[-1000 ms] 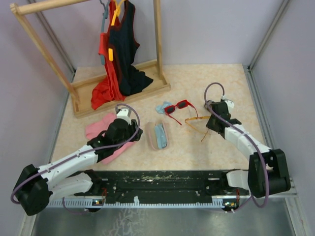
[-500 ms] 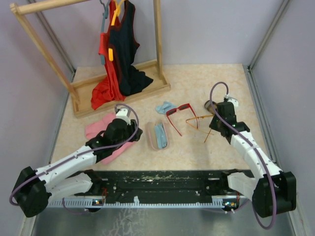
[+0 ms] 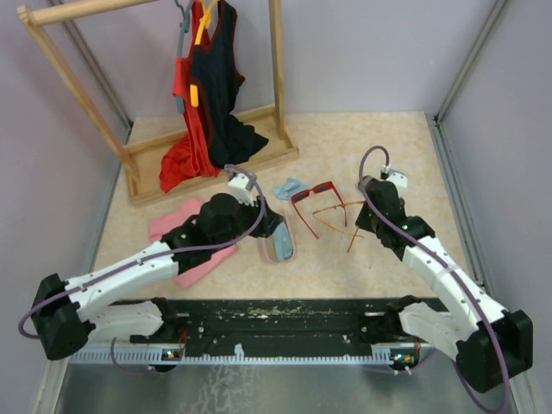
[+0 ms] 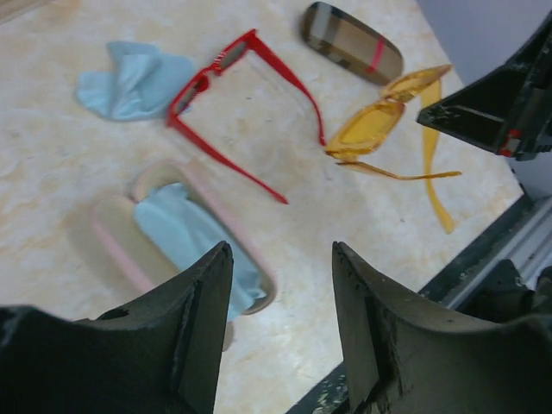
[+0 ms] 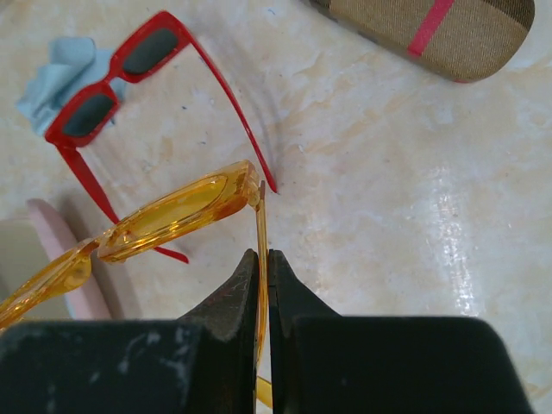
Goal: Organize the sunglasses
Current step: Pick up the sunglasses from the center of the board.
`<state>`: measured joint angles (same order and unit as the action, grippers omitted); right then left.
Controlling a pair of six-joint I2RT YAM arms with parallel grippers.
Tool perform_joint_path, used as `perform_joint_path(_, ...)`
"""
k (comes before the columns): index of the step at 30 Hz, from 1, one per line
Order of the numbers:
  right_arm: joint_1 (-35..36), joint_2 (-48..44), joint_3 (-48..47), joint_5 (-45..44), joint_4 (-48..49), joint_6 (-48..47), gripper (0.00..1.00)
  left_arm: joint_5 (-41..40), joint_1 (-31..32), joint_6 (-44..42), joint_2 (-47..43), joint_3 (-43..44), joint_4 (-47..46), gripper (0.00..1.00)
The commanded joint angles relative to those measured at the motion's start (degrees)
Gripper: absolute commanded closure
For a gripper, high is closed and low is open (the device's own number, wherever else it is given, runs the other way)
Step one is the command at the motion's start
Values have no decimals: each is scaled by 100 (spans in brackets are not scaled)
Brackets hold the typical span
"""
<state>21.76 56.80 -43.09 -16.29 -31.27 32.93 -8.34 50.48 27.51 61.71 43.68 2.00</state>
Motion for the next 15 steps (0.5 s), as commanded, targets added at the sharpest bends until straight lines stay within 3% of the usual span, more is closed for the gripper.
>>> perform_joint_path(1, 138, -438, -31, -432, 451, 1015, 100, -732, 635, 469, 674, 589, -519, 41)
perform_joint_path(10, 157, -671, -7, -279, 481, 1321, 100, -652, 1116, 920, 2037, 1374, -1514, 19)
perform_joint_path(15, 162, -768, 76, -176, 533, 1322, 100, -740, 1226, 967, 2653, 1774, -1665, 13)
